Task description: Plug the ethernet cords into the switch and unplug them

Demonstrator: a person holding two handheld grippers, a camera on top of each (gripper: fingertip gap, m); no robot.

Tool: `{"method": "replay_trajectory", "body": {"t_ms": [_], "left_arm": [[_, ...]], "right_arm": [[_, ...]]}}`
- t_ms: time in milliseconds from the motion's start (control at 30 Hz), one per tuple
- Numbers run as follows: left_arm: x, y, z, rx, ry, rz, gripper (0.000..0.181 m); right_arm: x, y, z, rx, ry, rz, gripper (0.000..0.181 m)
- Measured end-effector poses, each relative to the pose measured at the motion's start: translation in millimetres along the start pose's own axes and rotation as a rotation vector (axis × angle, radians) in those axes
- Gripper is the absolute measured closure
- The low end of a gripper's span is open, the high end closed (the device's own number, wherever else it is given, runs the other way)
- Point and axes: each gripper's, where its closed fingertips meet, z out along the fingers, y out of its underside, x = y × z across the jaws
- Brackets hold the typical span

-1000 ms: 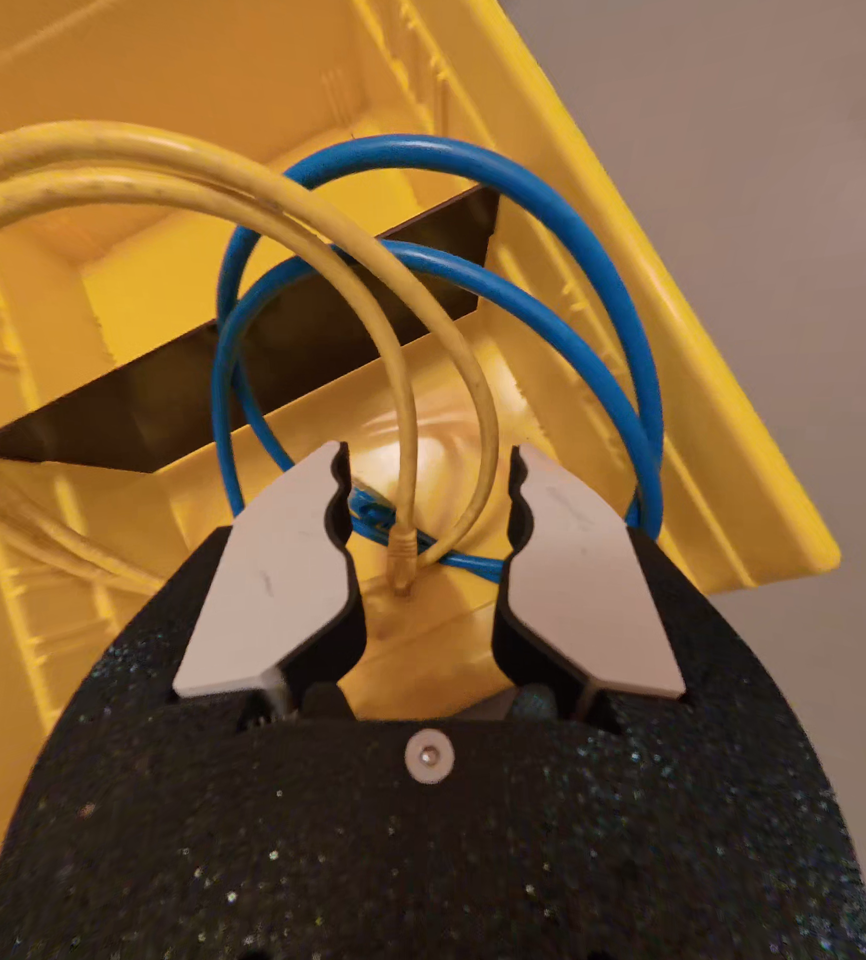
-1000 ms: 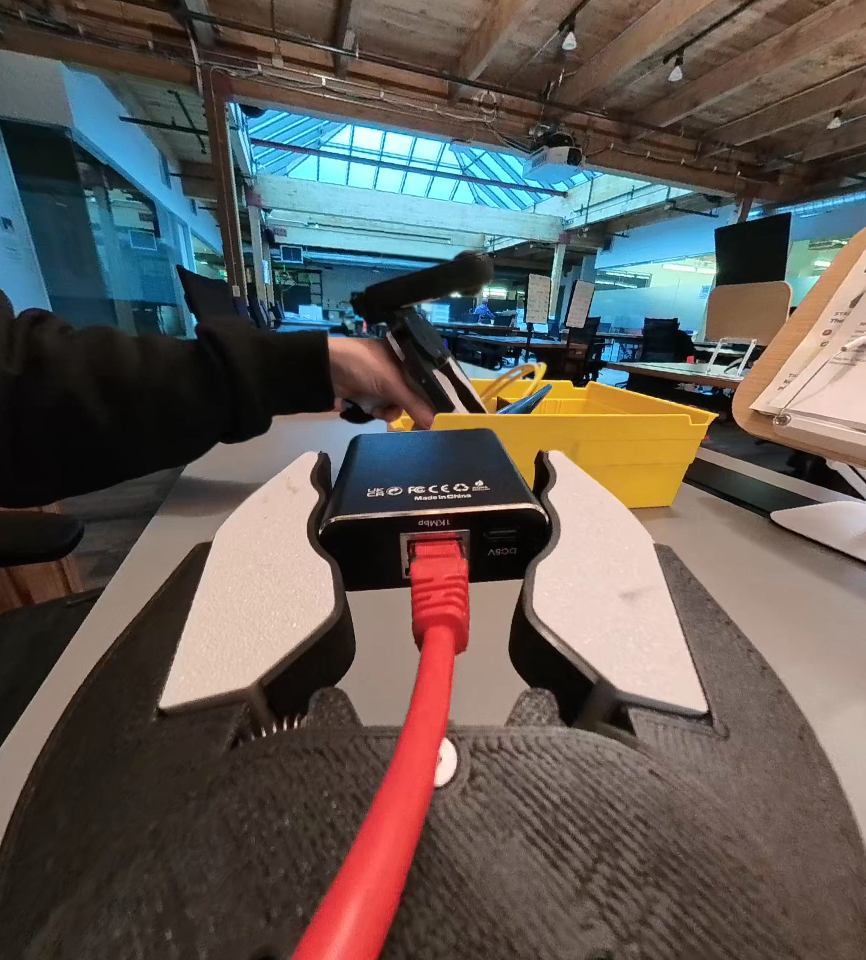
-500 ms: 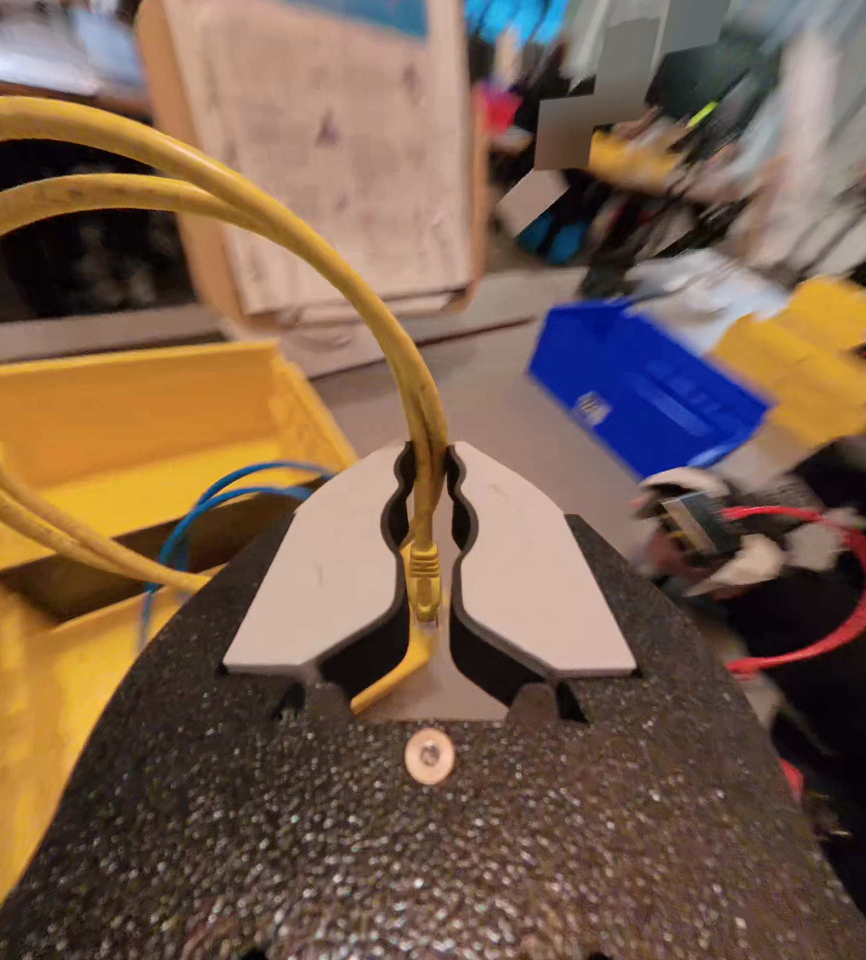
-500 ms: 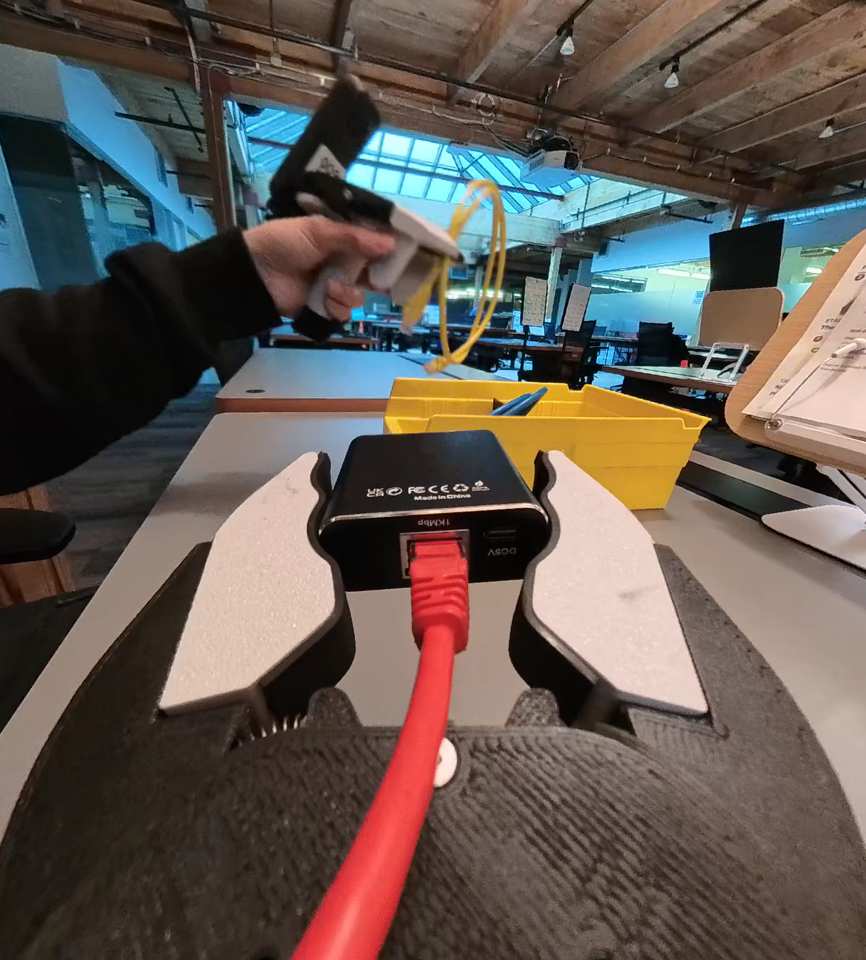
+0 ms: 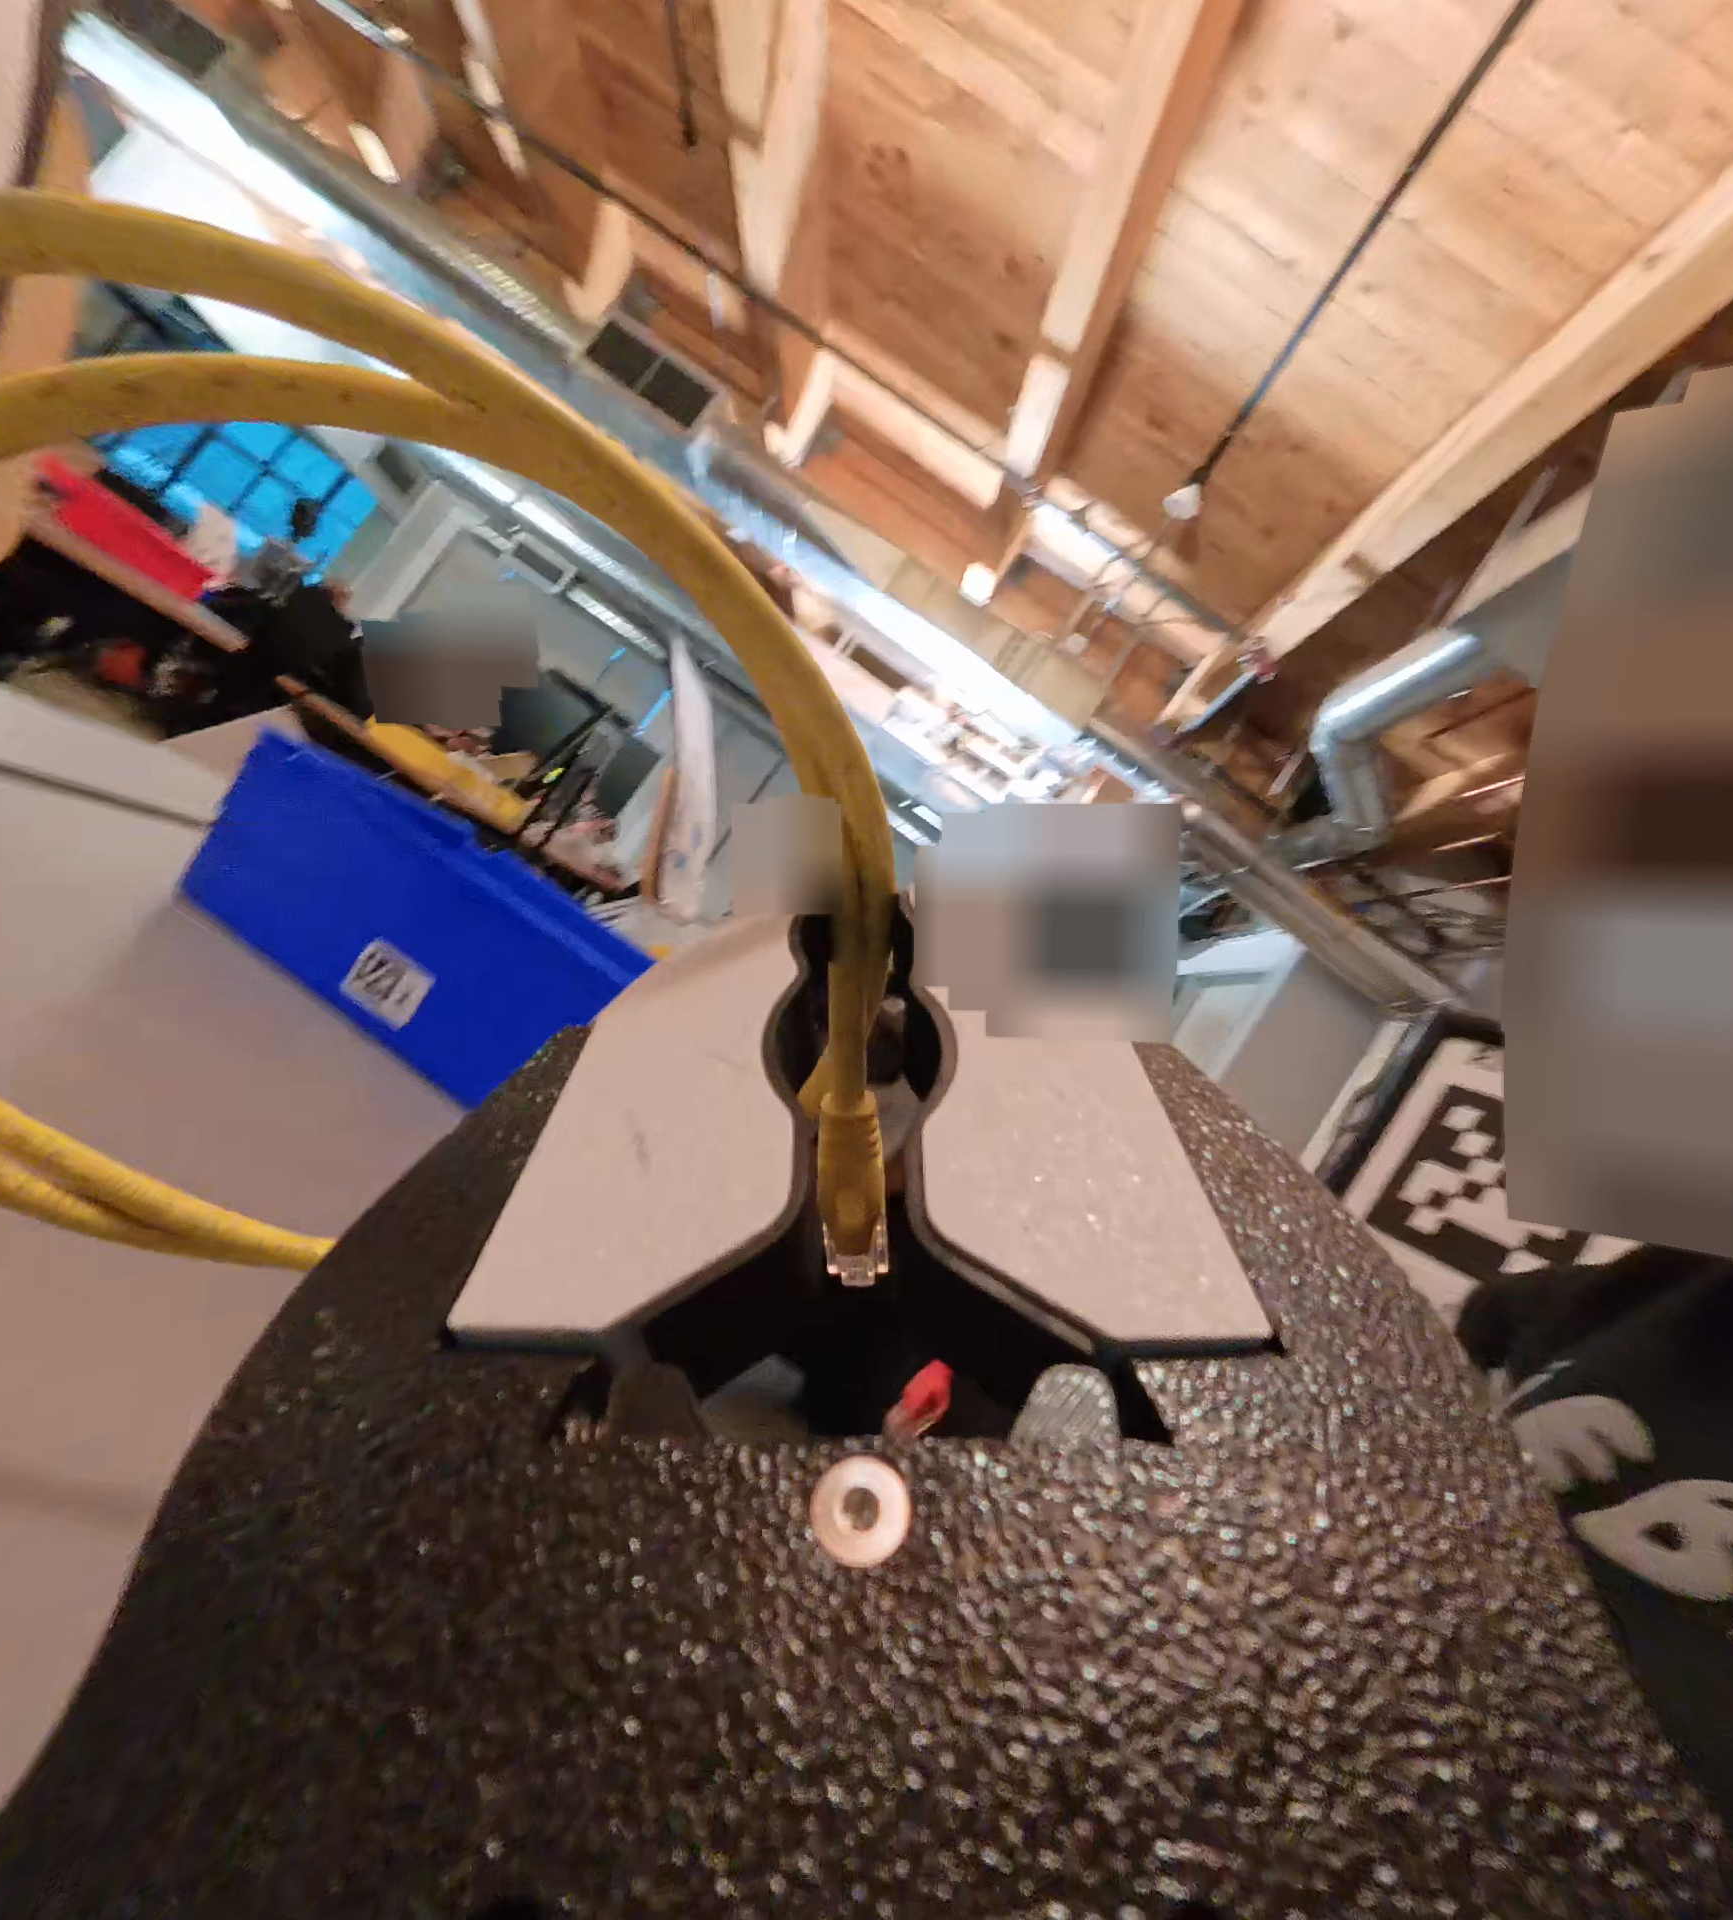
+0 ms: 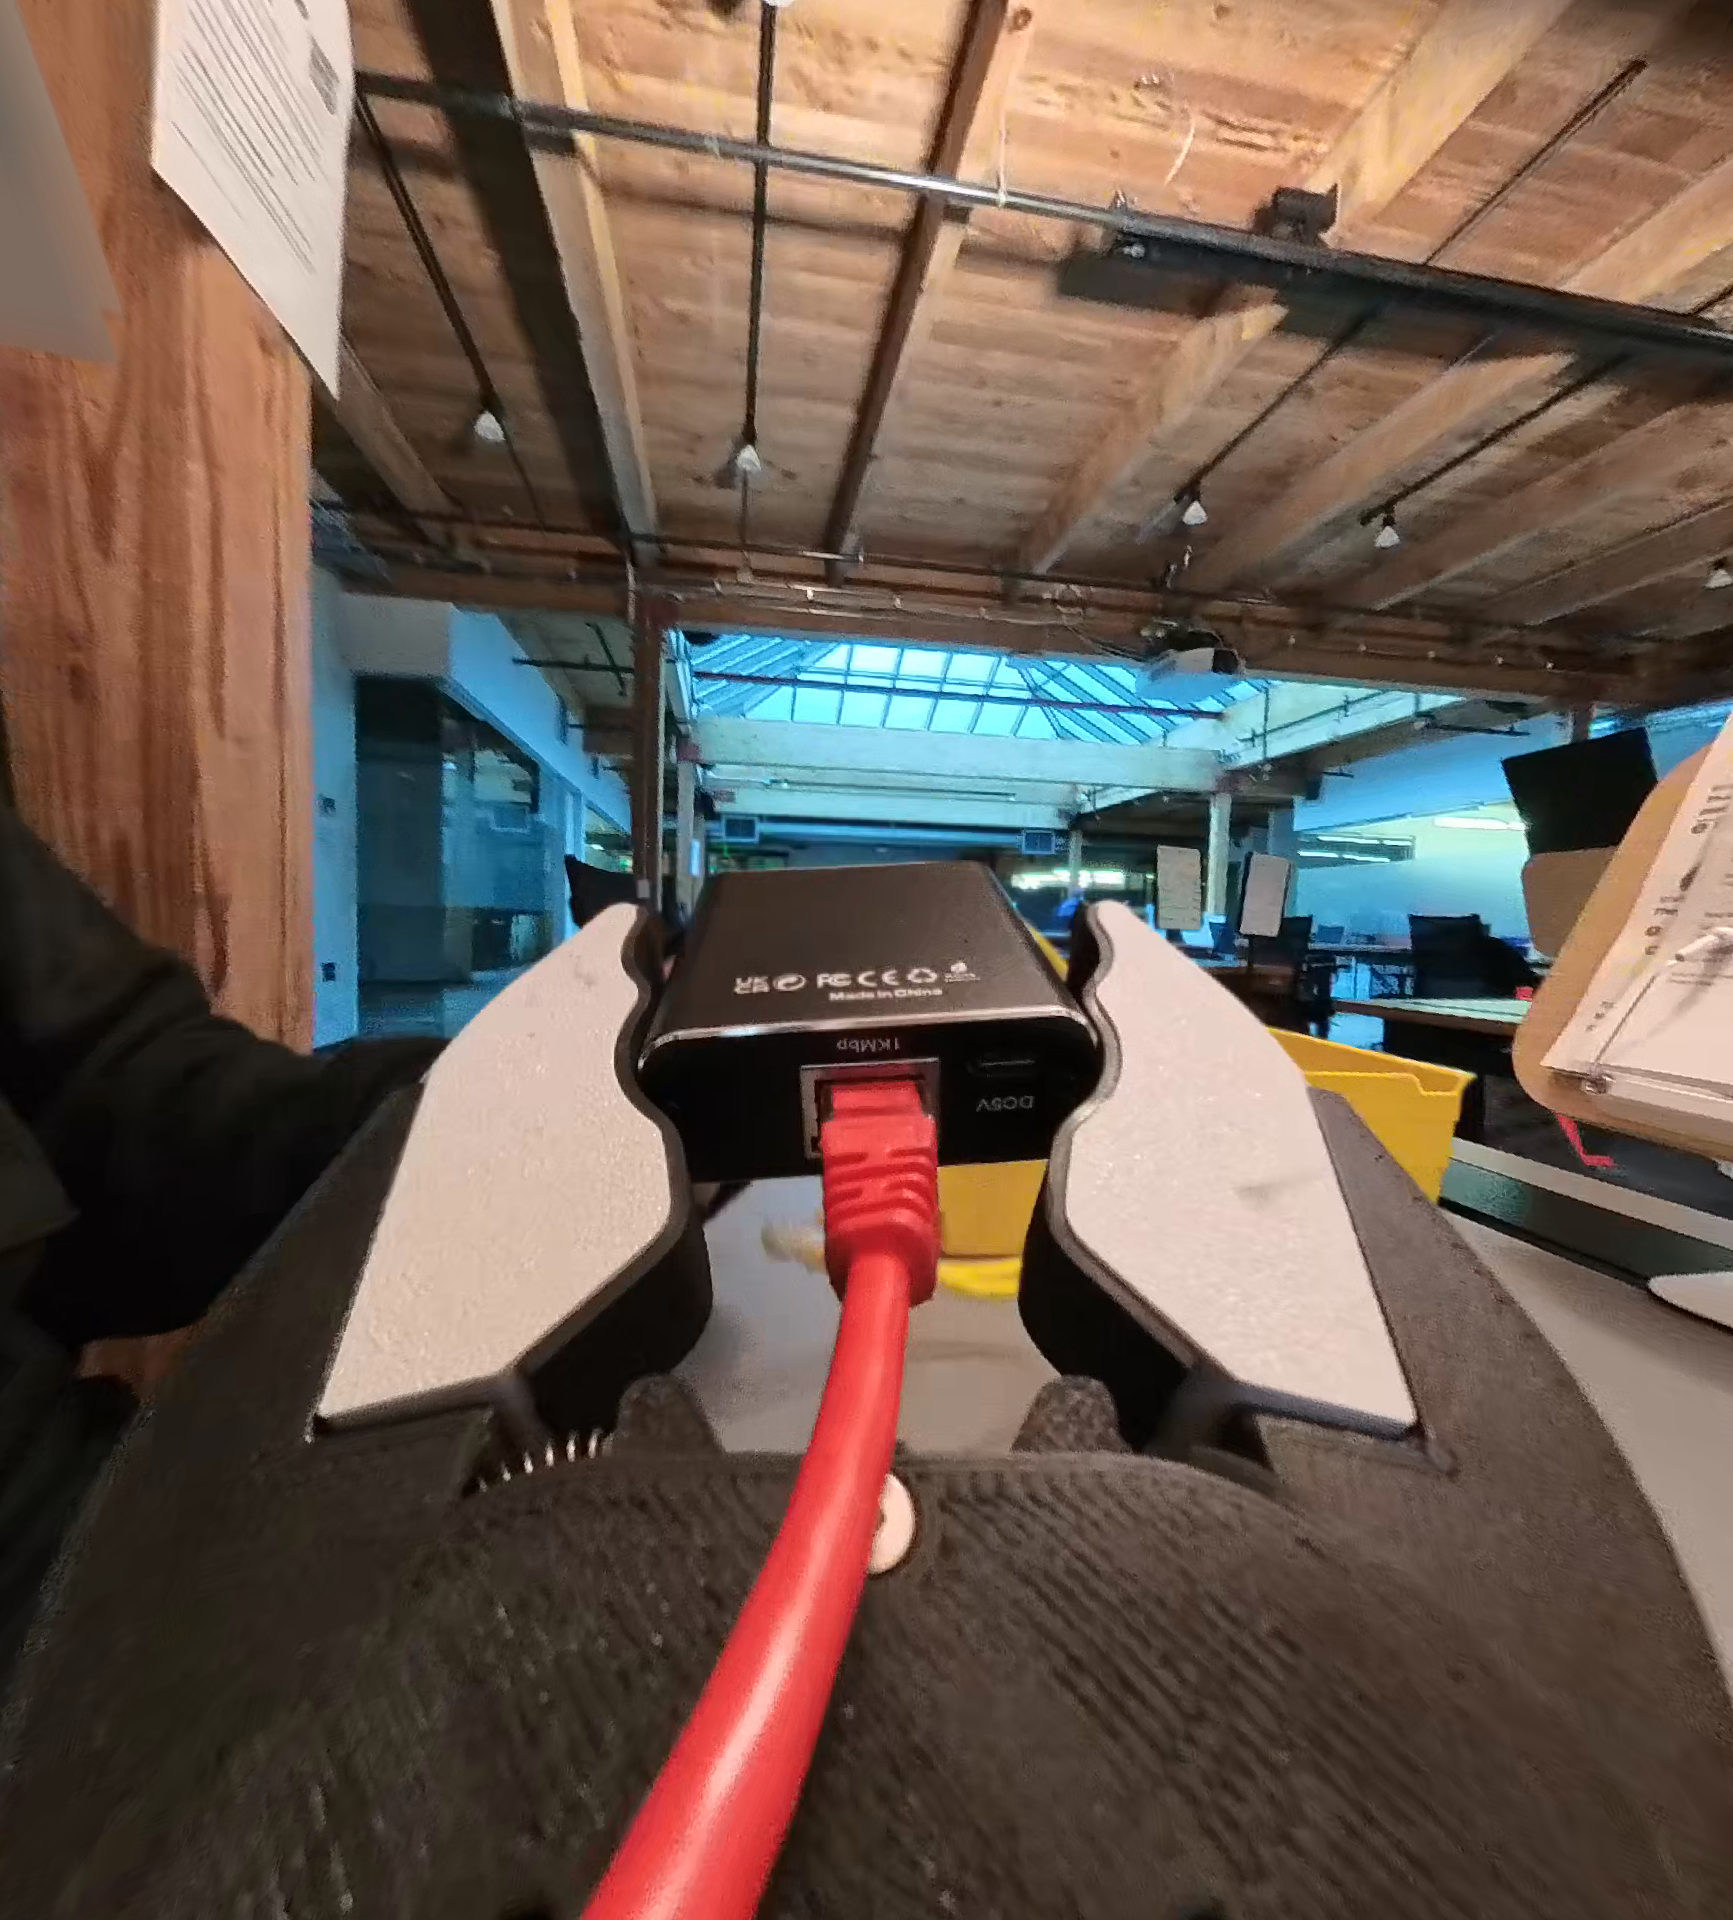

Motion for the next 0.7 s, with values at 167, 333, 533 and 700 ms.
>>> {"method": "replay_trajectory", "body": {"t_ms": [167, 333, 533, 700], "left_arm": [[-14.6, 22.8, -8.9, -0.084, -0.099, 0.026, 0.171], [-26.4, 22.2, -23.7, -0.101, -0.185, 0.03, 0.171], [-29.2, 37.0, -22.7, -0.398, -0.327, 0.172, 0.17], [-11.2, 22.4, -8.7, -0.088, -0.145, 0.012, 0.171]], "right_arm": [[-0.3, -0.1, -1.0, -0.003, -0.013, 0.008, 0.106], [-0.1, 5.3, 2.1, -0.029, -0.013, 0.004, 0.106], [-1.8, 3.9, 2.3, -0.014, -0.028, 0.021, 0.106], [-4.8, 11.4, 5.6, -0.056, -0.038, 0.003, 0.106]]}}
